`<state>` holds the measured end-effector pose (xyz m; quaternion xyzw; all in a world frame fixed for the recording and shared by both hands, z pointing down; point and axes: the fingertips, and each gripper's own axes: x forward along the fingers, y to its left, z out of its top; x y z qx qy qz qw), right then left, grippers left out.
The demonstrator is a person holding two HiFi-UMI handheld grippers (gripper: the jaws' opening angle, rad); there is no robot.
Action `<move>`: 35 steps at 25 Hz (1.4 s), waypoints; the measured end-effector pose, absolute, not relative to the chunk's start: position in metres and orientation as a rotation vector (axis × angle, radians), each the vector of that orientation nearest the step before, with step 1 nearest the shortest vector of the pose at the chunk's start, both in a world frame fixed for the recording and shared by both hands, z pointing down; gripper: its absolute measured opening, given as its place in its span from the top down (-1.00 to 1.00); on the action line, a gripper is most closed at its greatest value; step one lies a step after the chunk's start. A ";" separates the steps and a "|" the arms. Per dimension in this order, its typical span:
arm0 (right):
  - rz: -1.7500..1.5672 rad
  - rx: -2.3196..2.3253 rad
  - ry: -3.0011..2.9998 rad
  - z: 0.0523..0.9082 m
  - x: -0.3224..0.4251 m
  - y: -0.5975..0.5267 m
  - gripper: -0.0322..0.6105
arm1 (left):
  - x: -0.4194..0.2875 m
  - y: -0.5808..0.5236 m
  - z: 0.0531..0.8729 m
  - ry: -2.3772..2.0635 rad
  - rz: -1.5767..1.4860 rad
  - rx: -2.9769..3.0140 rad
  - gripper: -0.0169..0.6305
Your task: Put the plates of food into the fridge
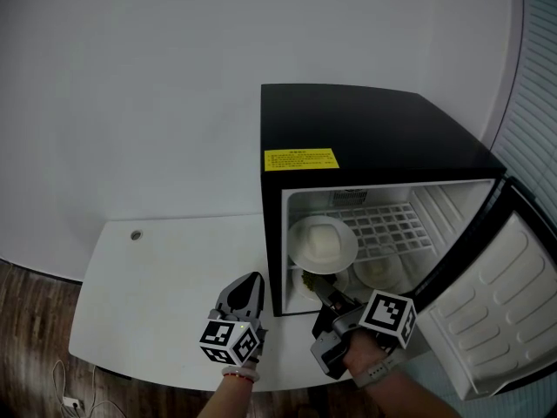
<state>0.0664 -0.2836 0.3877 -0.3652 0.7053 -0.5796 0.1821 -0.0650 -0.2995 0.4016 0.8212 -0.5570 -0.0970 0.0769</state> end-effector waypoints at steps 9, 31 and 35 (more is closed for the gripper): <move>-1.542 -1.124 2.218 0.406 0.057 -0.256 0.88 | -0.067 -0.278 0.401 -1.658 -0.277 2.481 0.92; -0.512 -1.426 2.880 0.383 0.089 -0.163 0.89 | -0.044 -0.171 0.384 -1.610 -0.276 2.528 0.92; -0.348 -1.409 2.922 0.366 0.093 -0.146 0.89 | -0.037 -0.147 0.375 -1.610 -0.260 2.541 0.92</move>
